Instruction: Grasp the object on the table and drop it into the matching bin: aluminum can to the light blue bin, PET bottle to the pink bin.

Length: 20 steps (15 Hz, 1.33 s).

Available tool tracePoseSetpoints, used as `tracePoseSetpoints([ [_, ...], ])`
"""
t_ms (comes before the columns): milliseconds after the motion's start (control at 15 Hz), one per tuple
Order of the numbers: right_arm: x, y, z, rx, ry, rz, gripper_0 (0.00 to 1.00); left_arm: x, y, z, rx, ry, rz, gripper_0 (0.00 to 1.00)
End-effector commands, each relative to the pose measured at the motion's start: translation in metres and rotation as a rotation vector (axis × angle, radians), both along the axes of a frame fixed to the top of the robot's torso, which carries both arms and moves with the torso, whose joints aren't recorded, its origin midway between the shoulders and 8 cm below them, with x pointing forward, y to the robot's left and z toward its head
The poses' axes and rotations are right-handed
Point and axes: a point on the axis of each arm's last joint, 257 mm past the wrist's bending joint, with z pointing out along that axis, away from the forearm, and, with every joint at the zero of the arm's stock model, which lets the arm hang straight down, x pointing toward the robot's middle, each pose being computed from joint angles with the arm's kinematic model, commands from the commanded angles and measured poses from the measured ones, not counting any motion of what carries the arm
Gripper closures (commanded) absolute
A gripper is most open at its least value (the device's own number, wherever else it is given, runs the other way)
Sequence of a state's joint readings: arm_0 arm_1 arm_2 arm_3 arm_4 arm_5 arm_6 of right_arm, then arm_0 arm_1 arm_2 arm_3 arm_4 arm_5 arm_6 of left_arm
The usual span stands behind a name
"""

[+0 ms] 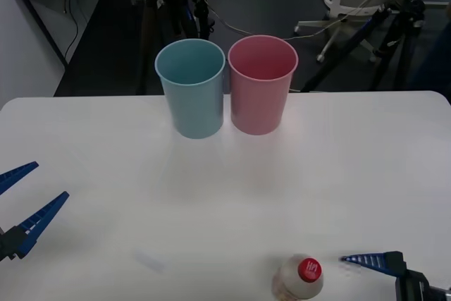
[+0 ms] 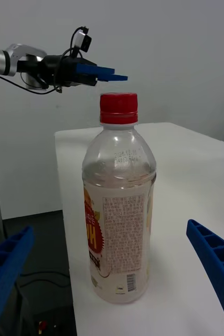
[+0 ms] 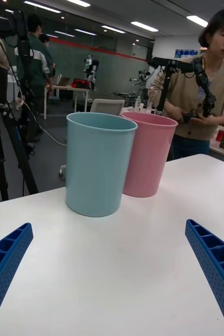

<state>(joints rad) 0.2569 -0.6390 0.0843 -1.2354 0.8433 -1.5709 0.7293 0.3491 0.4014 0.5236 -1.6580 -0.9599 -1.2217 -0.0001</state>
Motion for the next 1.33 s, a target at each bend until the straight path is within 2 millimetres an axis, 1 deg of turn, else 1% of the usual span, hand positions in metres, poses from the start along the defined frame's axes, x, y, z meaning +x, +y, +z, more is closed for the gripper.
tracePoseSetpoints([
  [67, 0.009, 0.009, -0.005, 0.008, 0.000, 0.017, 0.00, 0.000, 0.000, 0.000, 0.000, 0.000, 0.000, 0.00],
  [200, 0.018, 0.018, -0.013, 0.013, 0.008, 0.030, 0.00, 0.000, 0.000, 0.000, 0.000, 0.000, 0.000, 0.00],
  [333, 0.020, 0.027, -0.017, 0.011, -0.001, 0.042, 0.00, 0.000, 0.000, 0.000, 0.000, 0.000, 0.000, 0.00],
  [600, 0.027, 0.041, -0.017, 0.017, -0.014, 0.050, 0.00, 0.000, 0.000, 0.000, 0.000, 0.000, 0.000, 0.00],
  [1067, 0.029, 0.073, -0.024, 0.029, -0.009, 0.077, 0.00, 0.000, 0.000, 0.000, 0.000, 0.000, 0.000, 0.00],
  [1333, 0.028, 0.084, -0.025, 0.030, -0.012, 0.095, 0.00, 0.000, 0.000, 0.000, 0.000, 0.000, 0.000, 0.00],
])
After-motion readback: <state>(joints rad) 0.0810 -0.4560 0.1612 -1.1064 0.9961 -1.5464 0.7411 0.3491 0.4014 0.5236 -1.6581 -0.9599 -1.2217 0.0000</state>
